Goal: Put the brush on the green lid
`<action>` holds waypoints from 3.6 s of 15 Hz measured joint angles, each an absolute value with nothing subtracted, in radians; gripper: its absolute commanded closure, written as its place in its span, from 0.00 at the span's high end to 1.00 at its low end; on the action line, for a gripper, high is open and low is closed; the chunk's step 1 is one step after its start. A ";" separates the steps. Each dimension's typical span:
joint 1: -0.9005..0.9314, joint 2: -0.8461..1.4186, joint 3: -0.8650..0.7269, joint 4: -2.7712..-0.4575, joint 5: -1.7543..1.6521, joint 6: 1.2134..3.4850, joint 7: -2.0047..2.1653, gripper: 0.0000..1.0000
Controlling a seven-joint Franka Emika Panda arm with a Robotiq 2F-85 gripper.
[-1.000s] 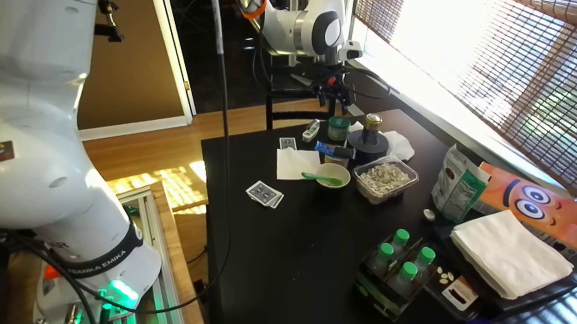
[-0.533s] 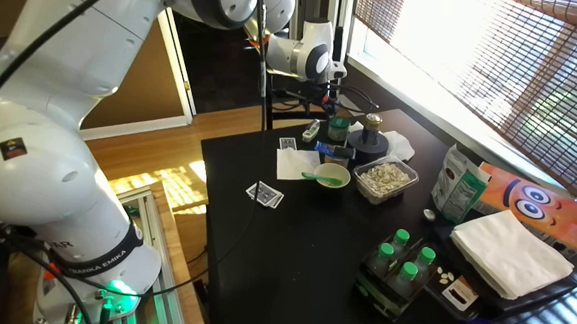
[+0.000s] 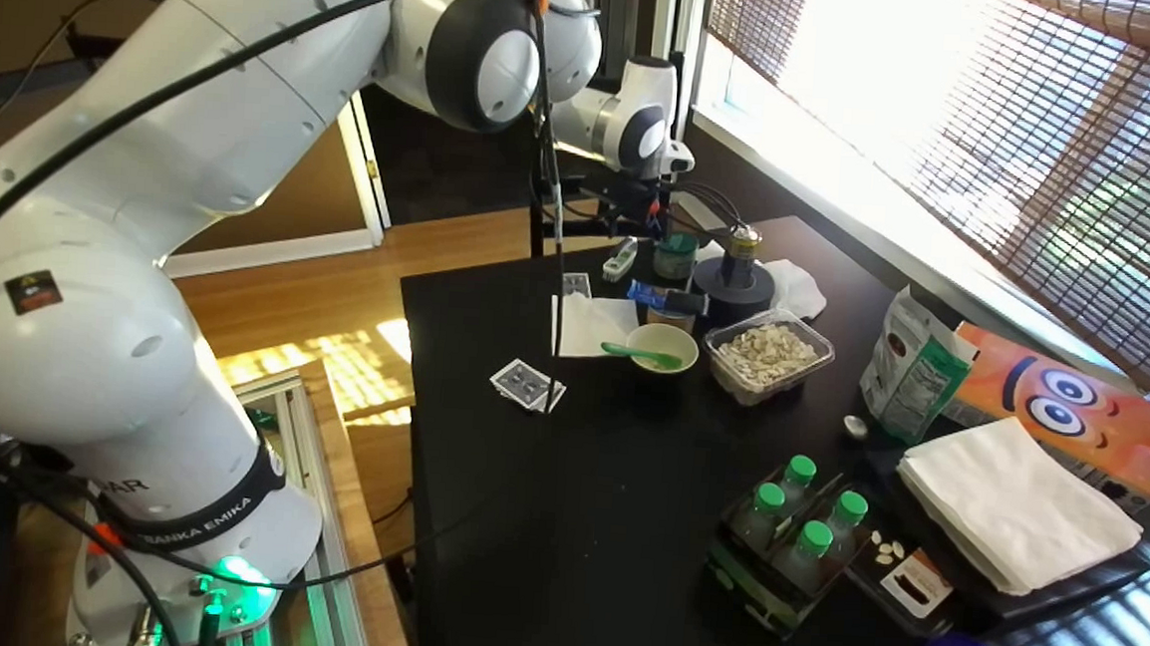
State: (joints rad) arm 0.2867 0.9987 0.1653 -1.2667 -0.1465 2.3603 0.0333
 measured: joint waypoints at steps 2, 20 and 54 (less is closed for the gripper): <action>0.293 1.020 0.174 -1.221 -0.127 2.319 0.031 0.66; 0.296 1.147 0.238 -0.936 -0.099 2.118 -0.028 0.06; 0.343 1.275 0.068 -0.584 -0.137 1.950 -0.003 0.06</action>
